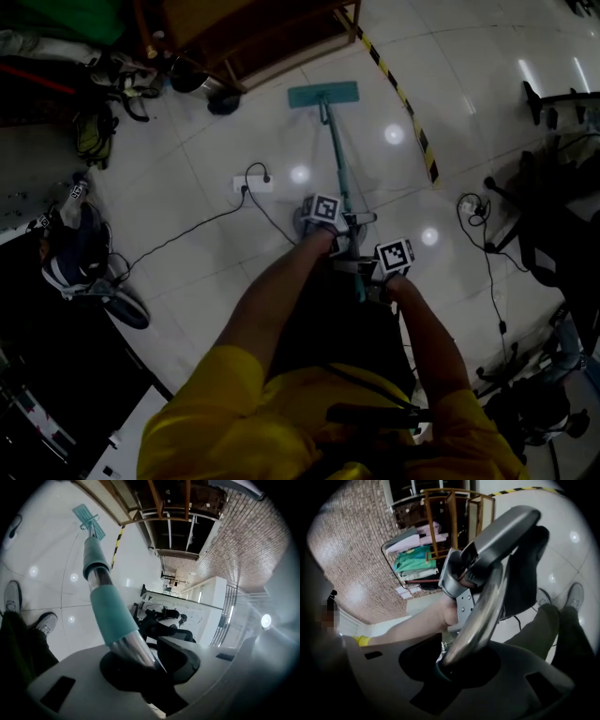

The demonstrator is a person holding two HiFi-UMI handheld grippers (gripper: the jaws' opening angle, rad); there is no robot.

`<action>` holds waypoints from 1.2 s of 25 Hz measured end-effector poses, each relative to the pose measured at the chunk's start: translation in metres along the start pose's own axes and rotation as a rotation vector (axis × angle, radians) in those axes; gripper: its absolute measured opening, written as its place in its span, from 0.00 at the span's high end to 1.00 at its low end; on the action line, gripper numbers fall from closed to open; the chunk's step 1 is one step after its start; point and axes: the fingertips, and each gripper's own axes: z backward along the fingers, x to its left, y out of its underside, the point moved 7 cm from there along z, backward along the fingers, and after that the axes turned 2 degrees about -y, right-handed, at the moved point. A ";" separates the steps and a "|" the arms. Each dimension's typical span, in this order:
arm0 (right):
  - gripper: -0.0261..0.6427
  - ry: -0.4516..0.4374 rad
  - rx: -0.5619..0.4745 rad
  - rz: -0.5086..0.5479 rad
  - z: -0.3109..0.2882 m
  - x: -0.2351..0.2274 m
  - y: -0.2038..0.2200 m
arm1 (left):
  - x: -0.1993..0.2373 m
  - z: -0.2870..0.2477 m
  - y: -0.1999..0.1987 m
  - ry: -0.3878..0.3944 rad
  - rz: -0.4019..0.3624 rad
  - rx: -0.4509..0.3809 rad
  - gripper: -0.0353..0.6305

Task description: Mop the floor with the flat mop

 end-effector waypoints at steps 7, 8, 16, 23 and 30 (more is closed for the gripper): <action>0.79 -0.026 -0.042 -0.094 0.037 0.018 0.096 | -0.020 -0.027 0.104 -0.042 0.068 0.088 0.79; 0.78 -0.012 -0.045 -0.105 0.044 0.020 0.113 | -0.023 -0.033 0.122 -0.033 0.086 0.089 0.79; 0.78 0.089 -0.097 0.009 0.070 0.008 0.094 | -0.022 -0.070 0.113 0.094 0.087 0.081 0.79; 0.77 0.066 -0.096 0.050 0.055 0.001 -0.045 | -0.025 -0.070 -0.037 0.014 -0.021 0.167 0.79; 0.80 -0.028 -0.144 0.007 0.034 0.008 -0.047 | -0.021 -0.053 -0.046 -0.040 -0.036 0.149 0.82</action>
